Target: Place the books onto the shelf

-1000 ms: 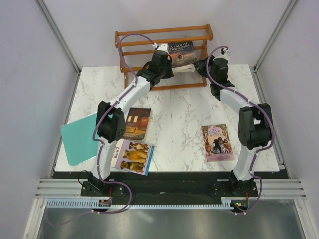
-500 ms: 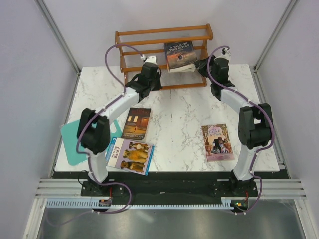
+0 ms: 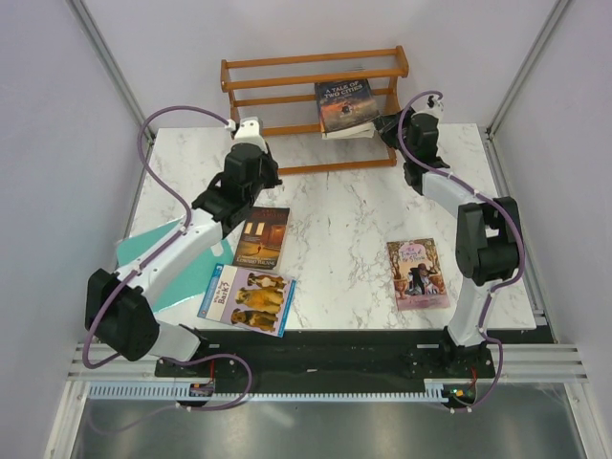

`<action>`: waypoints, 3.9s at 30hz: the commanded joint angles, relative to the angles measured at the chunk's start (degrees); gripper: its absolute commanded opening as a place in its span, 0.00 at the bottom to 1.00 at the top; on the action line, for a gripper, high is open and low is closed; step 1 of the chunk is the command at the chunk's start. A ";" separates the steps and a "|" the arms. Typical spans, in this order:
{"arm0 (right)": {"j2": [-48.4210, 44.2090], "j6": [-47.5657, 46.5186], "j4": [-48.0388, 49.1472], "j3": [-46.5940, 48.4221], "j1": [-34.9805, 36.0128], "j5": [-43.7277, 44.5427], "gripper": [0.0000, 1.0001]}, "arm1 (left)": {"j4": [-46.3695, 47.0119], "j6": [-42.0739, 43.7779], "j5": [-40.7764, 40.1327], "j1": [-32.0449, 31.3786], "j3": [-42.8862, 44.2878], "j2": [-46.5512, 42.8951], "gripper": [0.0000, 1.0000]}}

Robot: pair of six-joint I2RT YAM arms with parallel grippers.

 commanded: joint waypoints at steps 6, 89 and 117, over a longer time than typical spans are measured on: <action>3.34 1.47 2.89 2.85 -0.33 0.35 0.07 | -0.81 2.53 -1.18 0.22 -4.10 -1.25 0.13; 2.90 13.51 25.20 -23.34 27.09 -32.35 0.02 | -3.90 -7.22 52.51 23.25 -17.11 14.31 0.92; -18.63 12.54 14.84 -38.10 23.93 -13.47 0.83 | 40.63 -38.66 71.15 22.99 -13.33 13.25 0.02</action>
